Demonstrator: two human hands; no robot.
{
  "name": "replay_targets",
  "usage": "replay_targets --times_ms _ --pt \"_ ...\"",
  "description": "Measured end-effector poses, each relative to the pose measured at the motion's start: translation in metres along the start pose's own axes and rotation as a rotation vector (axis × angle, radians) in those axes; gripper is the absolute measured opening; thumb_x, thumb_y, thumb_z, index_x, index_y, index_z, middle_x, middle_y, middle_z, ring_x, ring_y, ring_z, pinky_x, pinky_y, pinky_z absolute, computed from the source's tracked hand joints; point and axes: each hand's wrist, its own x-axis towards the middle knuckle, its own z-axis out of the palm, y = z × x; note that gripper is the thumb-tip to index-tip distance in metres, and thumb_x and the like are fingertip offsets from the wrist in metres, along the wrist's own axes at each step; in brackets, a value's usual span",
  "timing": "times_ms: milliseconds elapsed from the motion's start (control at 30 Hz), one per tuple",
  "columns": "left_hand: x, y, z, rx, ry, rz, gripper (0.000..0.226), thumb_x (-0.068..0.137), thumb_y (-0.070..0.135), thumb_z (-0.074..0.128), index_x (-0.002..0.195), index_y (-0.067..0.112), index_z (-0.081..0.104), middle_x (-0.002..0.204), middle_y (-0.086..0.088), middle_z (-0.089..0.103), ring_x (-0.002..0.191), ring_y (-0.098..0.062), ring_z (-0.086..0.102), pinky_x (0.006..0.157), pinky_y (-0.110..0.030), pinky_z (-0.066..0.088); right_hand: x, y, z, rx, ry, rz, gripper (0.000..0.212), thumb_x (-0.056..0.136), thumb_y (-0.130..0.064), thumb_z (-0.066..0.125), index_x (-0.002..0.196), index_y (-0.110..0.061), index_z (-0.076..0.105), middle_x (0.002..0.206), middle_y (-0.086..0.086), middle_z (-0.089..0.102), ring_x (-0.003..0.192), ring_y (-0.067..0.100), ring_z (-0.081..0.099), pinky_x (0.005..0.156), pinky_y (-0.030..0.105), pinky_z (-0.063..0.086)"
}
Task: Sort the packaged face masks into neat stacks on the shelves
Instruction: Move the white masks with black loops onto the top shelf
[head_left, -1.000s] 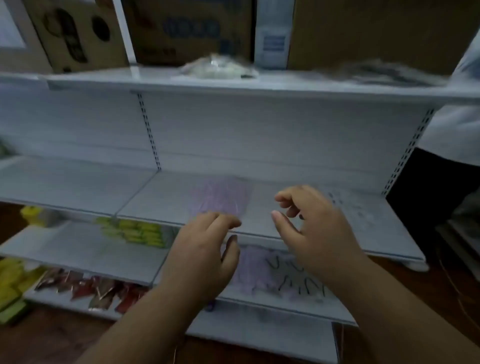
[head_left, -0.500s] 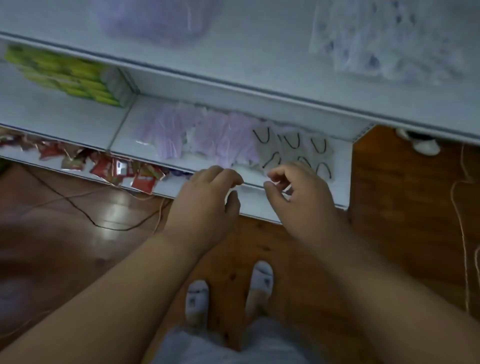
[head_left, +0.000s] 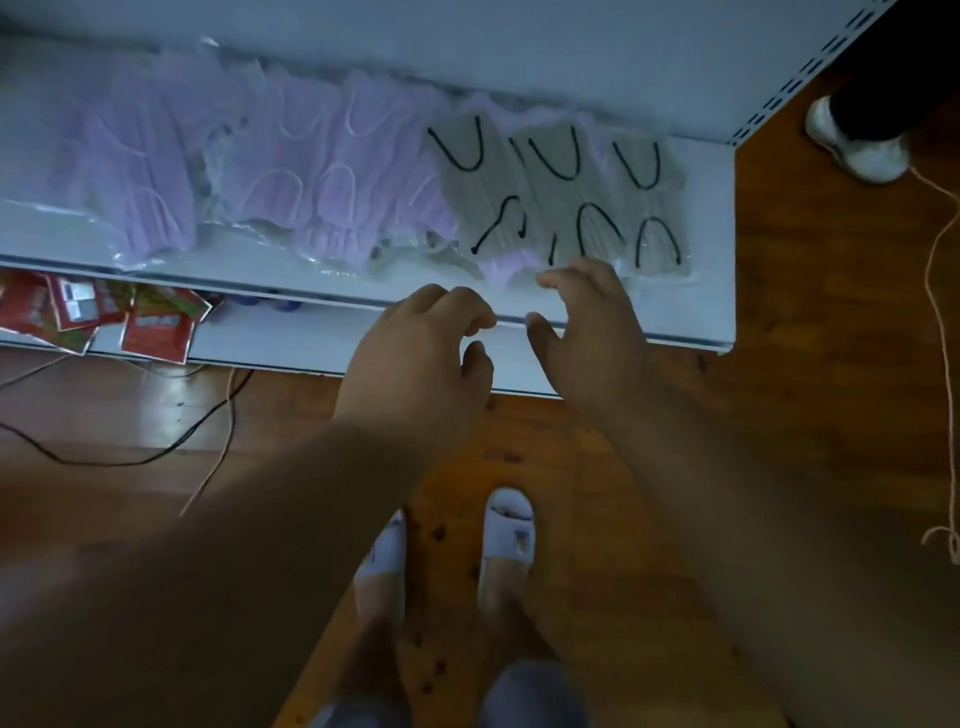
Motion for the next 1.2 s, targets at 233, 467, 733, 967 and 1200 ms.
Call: replay_targets --times_ms 233,467,733,967,1200 --pt "0.065 -0.022 0.046 -0.239 -0.123 -0.229 0.027 0.094 0.022 0.058 0.118 0.035 0.059 0.118 0.014 0.055 0.095 -0.008 0.058 0.069 -0.023 0.046 0.098 0.036 0.036 -0.23 -0.024 0.18 0.068 0.1 -0.037 0.048 0.155 -0.009 0.018 0.163 0.018 0.01 0.147 0.037 0.02 0.116 0.048 0.025" --pt "0.114 -0.023 0.059 -0.695 -0.083 -0.592 0.01 0.093 0.021 0.059 0.103 0.02 0.062 0.112 -0.007 0.066 0.109 -0.03 0.065 0.099 -0.051 0.052 0.098 0.043 0.038 -0.064 0.268 0.084 0.04 0.088 -0.002 0.054 0.128 -0.001 0.056 0.122 0.023 0.055 0.11 0.038 0.053 0.087 0.038 0.042" --pt "0.124 -0.018 0.056 -1.324 -0.253 -0.724 0.061 0.086 0.058 0.064 0.119 0.007 0.065 0.107 -0.009 0.075 0.095 -0.024 0.073 0.084 -0.037 0.056 0.053 0.002 0.034 0.31 0.078 -0.22 0.021 0.093 -0.014 0.052 0.103 -0.01 0.07 0.095 0.004 0.066 0.084 0.012 0.055 0.075 0.022 0.046" --pt "0.122 -0.051 0.057 -0.778 0.052 -0.788 0.005 0.092 0.017 0.064 0.088 0.015 0.062 0.078 -0.003 0.061 0.079 -0.025 0.061 0.072 -0.035 0.053 0.072 0.007 0.053 0.236 0.137 -0.199 0.032 0.088 -0.018 0.047 0.107 -0.006 0.07 0.106 0.011 0.064 0.101 0.026 0.057 0.088 0.033 0.046" --pt "0.122 -0.072 0.052 -0.802 0.154 -0.809 0.066 0.048 0.034 0.083 0.11 0.018 0.068 0.101 -0.007 0.072 0.093 -0.034 0.069 0.086 -0.05 0.058 0.124 0.006 0.053 -0.389 0.028 0.032 0.053 0.089 -0.047 0.06 0.132 -0.018 0.048 0.128 0.015 0.05 0.119 0.035 0.043 0.093 0.043 0.036"
